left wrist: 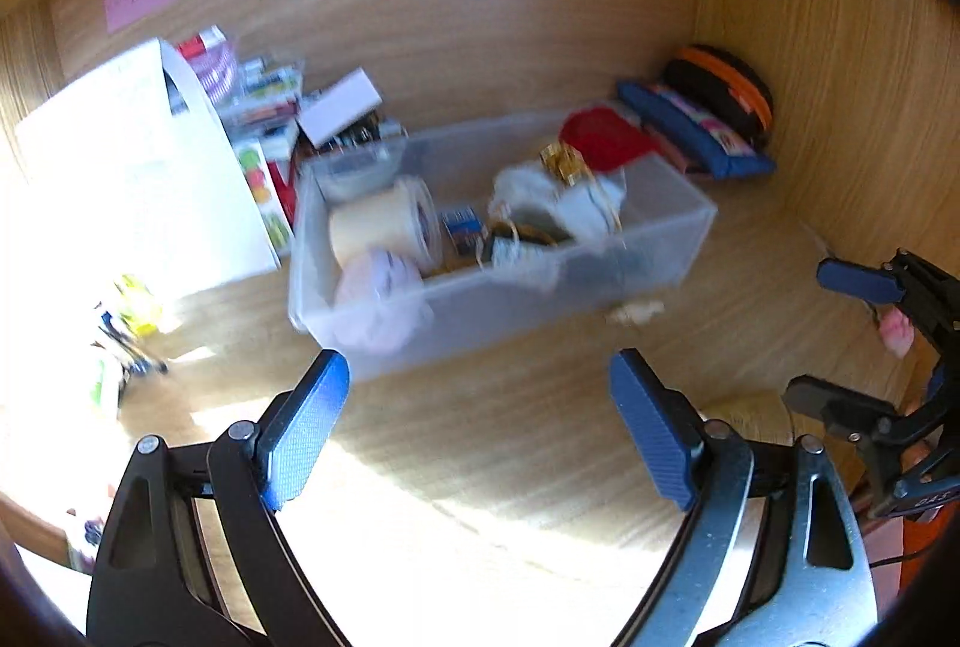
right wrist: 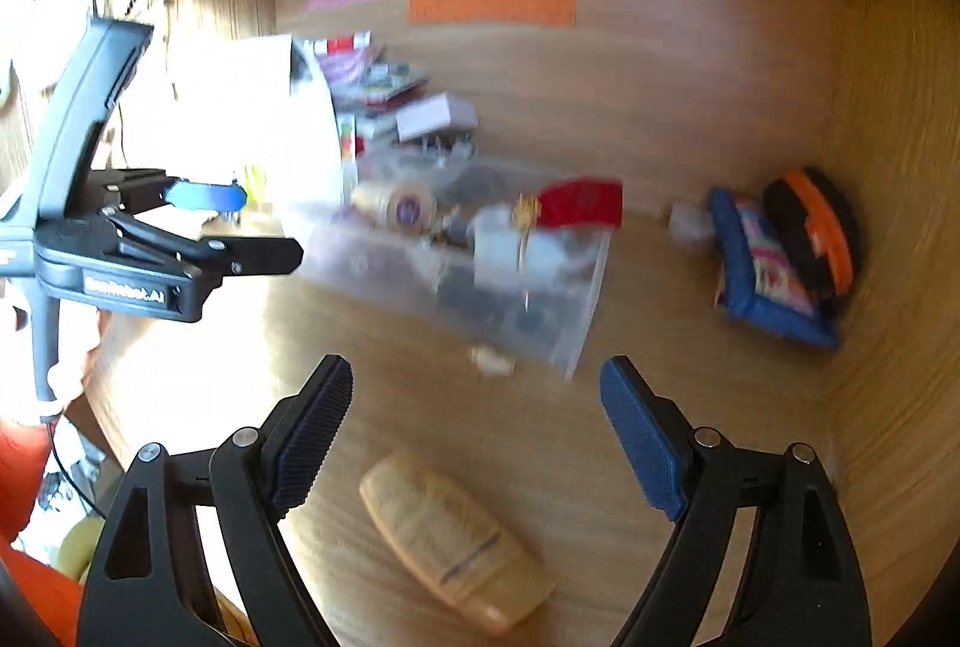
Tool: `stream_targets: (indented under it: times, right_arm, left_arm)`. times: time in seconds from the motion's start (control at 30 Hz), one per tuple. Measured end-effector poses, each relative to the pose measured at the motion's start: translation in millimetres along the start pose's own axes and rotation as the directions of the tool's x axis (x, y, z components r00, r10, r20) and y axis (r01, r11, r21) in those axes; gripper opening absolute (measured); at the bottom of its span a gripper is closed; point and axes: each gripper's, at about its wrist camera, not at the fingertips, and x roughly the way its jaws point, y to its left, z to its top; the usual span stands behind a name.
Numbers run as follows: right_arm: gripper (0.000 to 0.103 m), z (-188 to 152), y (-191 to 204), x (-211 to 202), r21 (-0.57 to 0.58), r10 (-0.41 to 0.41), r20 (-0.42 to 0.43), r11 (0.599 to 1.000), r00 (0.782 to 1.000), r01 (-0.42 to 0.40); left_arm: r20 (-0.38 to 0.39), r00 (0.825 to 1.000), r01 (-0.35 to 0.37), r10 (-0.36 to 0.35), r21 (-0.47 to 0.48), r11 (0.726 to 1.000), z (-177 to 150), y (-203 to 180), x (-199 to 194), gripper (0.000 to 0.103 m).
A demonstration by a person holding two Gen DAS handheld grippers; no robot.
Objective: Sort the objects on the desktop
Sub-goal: 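Move the right tool to the cream sunscreen tube and grasp it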
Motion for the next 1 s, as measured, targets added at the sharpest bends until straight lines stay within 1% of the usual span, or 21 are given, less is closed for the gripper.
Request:
stream_targets:
  times: [0.13,0.33,0.4,0.47,0.6,0.63,0.7,0.77,0.8,0.83,0.87,1.0]
  right_arm:
    - [0.083,-24.8,-2.6,8.0,0.015,0.022,-0.066,1.0,0.998,-0.021]
    - [0.083,-47.1,-3.8,24.3,-0.005,0.017,-0.162,1.0,0.987,-0.018]
    - [0.082,-50.4,-4.0,29.1,-0.009,0.014,-0.179,1.0,0.984,-0.016]
    - [0.081,-52.5,-4.2,33.3,-0.004,0.038,-0.19,0.999,0.981,-0.04]
    - [0.08,-55.8,0.4,39.4,-0.023,0.045,-0.201,0.998,0.979,-0.051]
    - [0.079,-57.5,1.9,41.6,-0.026,0.048,-0.206,0.998,0.977,-0.055]
    - [0.071,-59.5,3.7,44.1,-0.031,0.041,-0.207,0.998,0.977,-0.049]
    - [0.056,-59.8,4.1,43.7,-0.036,0.023,-0.183,0.999,0.983,-0.03]
    - [0.053,-59.5,3.8,43.9,-0.035,0.009,-0.174,0.999,0.985,-0.015]
    - [0.047,-59.4,3.4,44.4,-0.032,0.017,-0.17,0.999,0.985,-0.023]
    - [0.044,-59.5,1.9,44.9,-0.02,0.025,-0.17,0.999,0.985,-0.029]
    - [0.043,-60.0,-1.2,45.2,0.006,0.029,-0.155,1.0,0.988,-0.028]
  left_arm:
    - [-0.031,0.999,0.009,-0.008,0.016,1.0,-17.9,-8.6,5.0,0.089]
    - [-0.078,0.997,0.028,-0.027,0.01,1.0,-37.2,-16.4,14.1,0.089]
    - [-0.091,0.995,0.036,-0.036,0.001,0.999,-40.5,-17.4,17.4,0.089]
    - [-0.106,0.993,0.046,-0.047,-0.008,0.999,-43.8,-18.8,20.9,0.089]
    - [-0.127,0.99,0.056,-0.058,-0.017,0.998,-47.8,-20.6,27.9,0.089]
    - [-0.133,0.989,0.057,-0.06,-0.02,0.998,-48.2,-21.1,29.9,0.089]
    - [-0.145,0.988,0.06,-0.063,-0.022,0.998,-48.0,-21.7,34.3,0.089]
    - [-0.154,0.986,0.061,-0.063,-0.022,0.998,-47.2,-23.4,38.4,0.089]
    - [-0.156,0.986,0.061,-0.063,-0.021,0.998,-46.6,-24.8,40.1,0.089]
    - [-0.158,0.985,0.06,-0.062,-0.018,0.998,-45.8,-26.5,41.7,0.089]
    - [-0.16,0.985,0.059,-0.06,-0.015,0.998,-45.0,-28.1,43.0,0.089]
    - [-0.166,0.984,0.061,-0.06,-0.003,0.998,-38.8,-35.9,50.5,0.089]
